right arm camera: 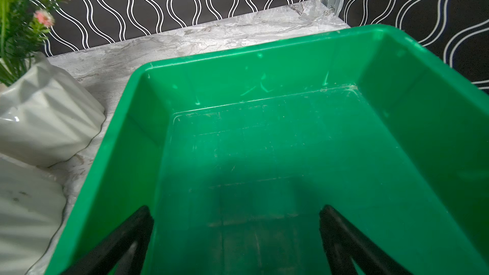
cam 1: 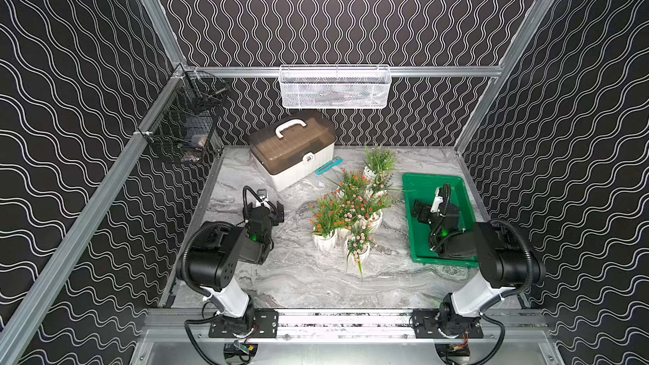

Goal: Put the potted gypsophila into the storage box
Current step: Pick up the baby's breath potted plant from the center of the board.

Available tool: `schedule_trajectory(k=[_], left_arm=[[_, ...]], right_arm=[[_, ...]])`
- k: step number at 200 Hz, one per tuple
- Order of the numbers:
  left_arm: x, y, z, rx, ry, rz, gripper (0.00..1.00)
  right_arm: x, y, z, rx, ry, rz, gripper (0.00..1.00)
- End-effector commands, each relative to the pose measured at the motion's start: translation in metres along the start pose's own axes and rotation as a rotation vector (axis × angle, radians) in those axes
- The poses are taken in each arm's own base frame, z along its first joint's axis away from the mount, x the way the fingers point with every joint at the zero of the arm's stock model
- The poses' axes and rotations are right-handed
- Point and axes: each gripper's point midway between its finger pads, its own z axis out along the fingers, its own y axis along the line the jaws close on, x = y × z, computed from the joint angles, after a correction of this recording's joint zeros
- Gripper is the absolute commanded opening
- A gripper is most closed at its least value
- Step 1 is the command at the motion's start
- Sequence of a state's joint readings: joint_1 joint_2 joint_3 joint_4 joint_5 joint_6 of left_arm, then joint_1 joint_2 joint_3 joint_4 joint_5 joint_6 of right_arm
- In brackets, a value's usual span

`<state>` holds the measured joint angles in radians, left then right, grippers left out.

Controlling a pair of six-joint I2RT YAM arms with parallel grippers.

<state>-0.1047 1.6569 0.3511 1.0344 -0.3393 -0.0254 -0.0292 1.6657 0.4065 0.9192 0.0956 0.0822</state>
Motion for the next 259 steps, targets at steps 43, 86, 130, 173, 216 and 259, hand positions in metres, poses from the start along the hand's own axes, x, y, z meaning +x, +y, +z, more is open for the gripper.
schedule_trajectory(k=[43,86,130,173,216,259], left_arm=[[-0.009,0.0,0.0,-0.001,-0.036,-0.001,0.99],[-0.009,0.001,0.0,-0.002,-0.036,0.0,0.99],[-0.009,0.001,0.0,-0.002,-0.037,0.0,0.99],[-0.01,0.0,0.0,-0.001,-0.037,0.0,0.99],[-0.023,-0.007,-0.011,0.053,-0.063,0.025,0.99],[-0.104,-0.032,-0.088,0.058,-0.215,-0.019,0.99]], right_arm=[[-0.011,0.0,0.0,0.002,-0.046,0.007,1.0],[-0.012,0.0,0.0,0.002,-0.047,0.007,1.0],[-0.012,0.0,0.0,0.002,-0.047,0.007,1.0],[-0.01,0.004,0.001,-0.023,-0.039,-0.002,1.0],[-0.022,0.004,-0.007,-0.018,-0.078,-0.008,0.97],[-0.071,0.039,-0.075,-0.055,-0.091,0.077,0.82]])
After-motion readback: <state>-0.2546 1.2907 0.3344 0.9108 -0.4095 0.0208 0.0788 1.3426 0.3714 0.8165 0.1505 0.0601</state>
